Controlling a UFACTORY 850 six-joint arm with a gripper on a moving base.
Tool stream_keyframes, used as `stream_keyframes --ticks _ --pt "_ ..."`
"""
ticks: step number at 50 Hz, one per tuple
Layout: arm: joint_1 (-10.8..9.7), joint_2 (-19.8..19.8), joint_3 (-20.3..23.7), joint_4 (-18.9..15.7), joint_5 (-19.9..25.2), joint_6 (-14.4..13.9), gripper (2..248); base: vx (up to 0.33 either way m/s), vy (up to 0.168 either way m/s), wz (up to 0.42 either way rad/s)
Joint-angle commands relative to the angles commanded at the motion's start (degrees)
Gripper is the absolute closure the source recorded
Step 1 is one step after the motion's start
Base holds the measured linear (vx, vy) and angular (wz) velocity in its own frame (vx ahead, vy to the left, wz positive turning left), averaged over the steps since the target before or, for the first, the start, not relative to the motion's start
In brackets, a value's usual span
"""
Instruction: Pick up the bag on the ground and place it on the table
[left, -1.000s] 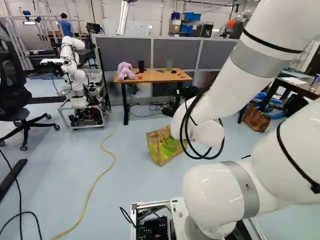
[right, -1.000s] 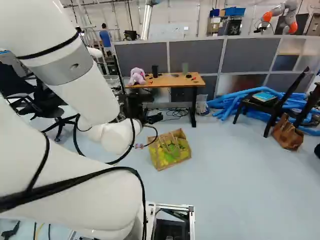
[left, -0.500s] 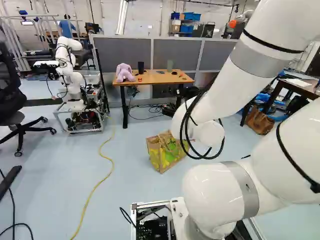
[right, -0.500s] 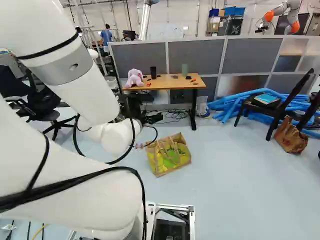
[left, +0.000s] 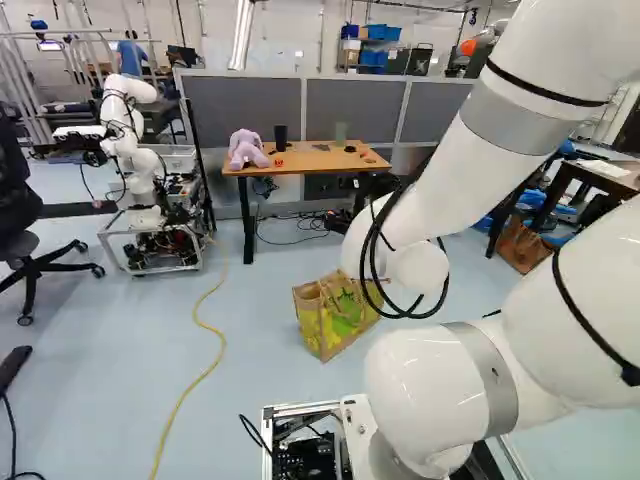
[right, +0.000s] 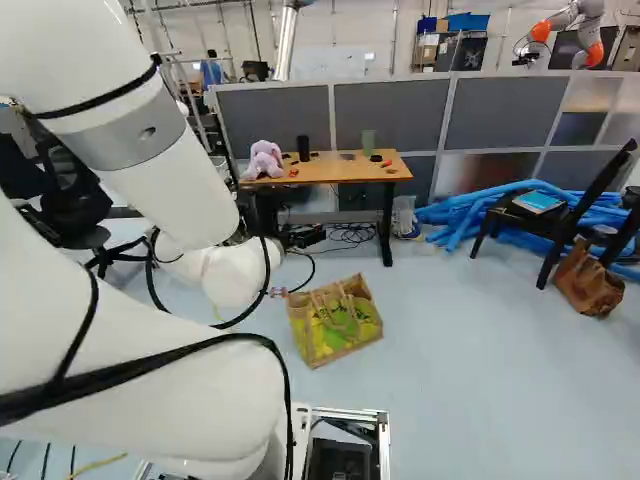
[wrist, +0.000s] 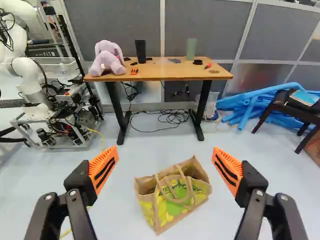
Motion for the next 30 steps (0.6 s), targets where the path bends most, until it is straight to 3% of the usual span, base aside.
stream_keyframes --ticks 30 --pt "0.00 0.00 0.00 0.00 0.00 0.00 3 0.138 0.001 -0.011"
